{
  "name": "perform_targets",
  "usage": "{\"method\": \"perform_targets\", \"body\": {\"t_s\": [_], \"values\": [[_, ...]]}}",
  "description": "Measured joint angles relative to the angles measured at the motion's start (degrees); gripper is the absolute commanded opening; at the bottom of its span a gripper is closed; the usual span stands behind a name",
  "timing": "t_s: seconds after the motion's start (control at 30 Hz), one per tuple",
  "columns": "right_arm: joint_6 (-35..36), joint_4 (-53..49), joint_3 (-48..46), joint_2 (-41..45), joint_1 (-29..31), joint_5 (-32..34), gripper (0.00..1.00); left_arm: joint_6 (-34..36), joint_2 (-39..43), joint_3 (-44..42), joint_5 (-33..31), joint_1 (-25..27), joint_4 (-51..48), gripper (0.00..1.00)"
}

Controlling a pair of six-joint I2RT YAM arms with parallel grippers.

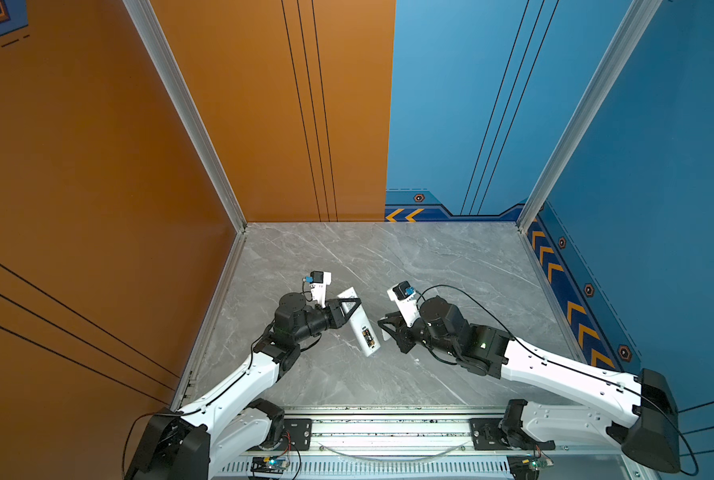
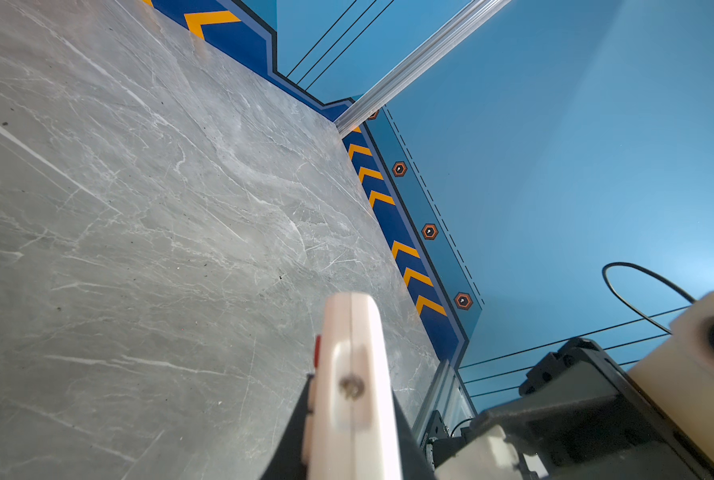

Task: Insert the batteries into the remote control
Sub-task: 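Carry the cover with the right gripper to the remote's compartment, then lower the white cover onto the battery compartment with the right gripper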

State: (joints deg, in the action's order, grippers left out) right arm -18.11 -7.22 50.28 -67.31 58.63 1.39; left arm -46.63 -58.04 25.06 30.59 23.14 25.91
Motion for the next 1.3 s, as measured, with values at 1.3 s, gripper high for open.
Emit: {"method": "perform_targets", "body": {"t_s": [1.3], "values": [[-2.6,6.4,1.2,-9.1,4.4,1.9,0.04,-1.9,1.6,-1.9,0.0,-2.3,0.4,0.00]]}}
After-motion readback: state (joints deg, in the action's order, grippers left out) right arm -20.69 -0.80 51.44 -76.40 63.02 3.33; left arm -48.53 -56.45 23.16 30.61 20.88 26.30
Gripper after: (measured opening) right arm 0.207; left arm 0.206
